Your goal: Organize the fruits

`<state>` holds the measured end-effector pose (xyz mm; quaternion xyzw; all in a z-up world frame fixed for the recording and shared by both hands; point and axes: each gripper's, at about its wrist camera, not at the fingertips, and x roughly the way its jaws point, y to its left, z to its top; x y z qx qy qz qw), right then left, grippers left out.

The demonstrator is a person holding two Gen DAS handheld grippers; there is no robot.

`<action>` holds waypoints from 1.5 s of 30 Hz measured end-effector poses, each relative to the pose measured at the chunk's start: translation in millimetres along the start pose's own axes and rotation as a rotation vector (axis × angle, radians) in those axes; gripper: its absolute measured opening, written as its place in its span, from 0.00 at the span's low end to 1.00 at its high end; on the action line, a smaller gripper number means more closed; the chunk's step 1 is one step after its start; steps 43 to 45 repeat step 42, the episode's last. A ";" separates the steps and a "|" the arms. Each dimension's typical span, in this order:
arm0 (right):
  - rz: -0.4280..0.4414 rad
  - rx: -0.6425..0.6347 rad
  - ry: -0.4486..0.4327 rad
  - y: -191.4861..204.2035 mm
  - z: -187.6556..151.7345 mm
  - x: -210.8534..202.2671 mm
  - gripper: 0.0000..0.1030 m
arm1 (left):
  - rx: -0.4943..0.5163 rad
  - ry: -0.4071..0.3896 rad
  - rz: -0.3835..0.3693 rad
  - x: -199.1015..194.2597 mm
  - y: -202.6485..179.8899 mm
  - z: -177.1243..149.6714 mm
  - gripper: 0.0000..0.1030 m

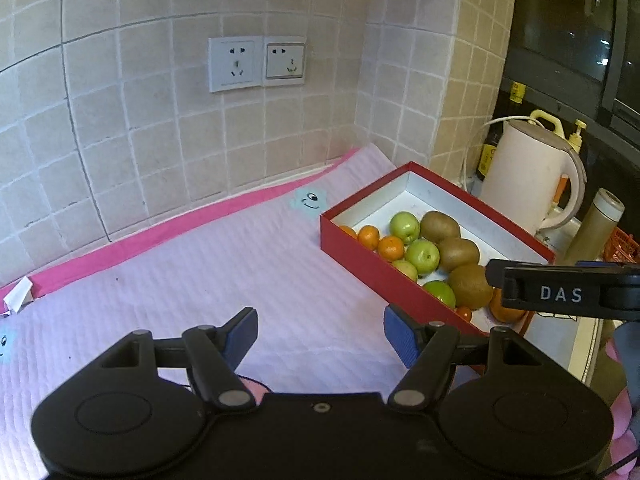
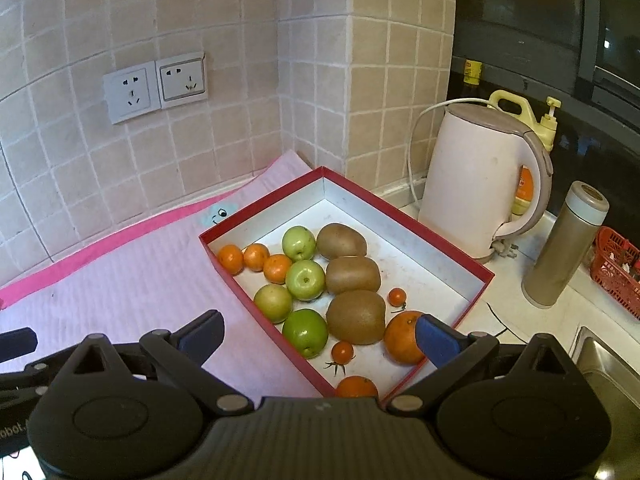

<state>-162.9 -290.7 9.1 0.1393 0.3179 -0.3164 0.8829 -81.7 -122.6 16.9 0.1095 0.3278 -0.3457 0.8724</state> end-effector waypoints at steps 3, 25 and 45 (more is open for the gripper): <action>0.002 -0.006 0.005 0.7 0.7 1.5 1.00 | 0.002 -0.001 -0.004 0.1 -0.3 1.2 0.80; 0.013 -0.006 0.016 4.1 5.1 6.4 1.00 | 0.005 0.015 -0.029 3.5 0.3 5.5 0.80; 0.032 -0.023 0.024 13.0 5.1 7.8 1.00 | -0.009 -0.023 0.007 2.2 7.8 4.3 0.81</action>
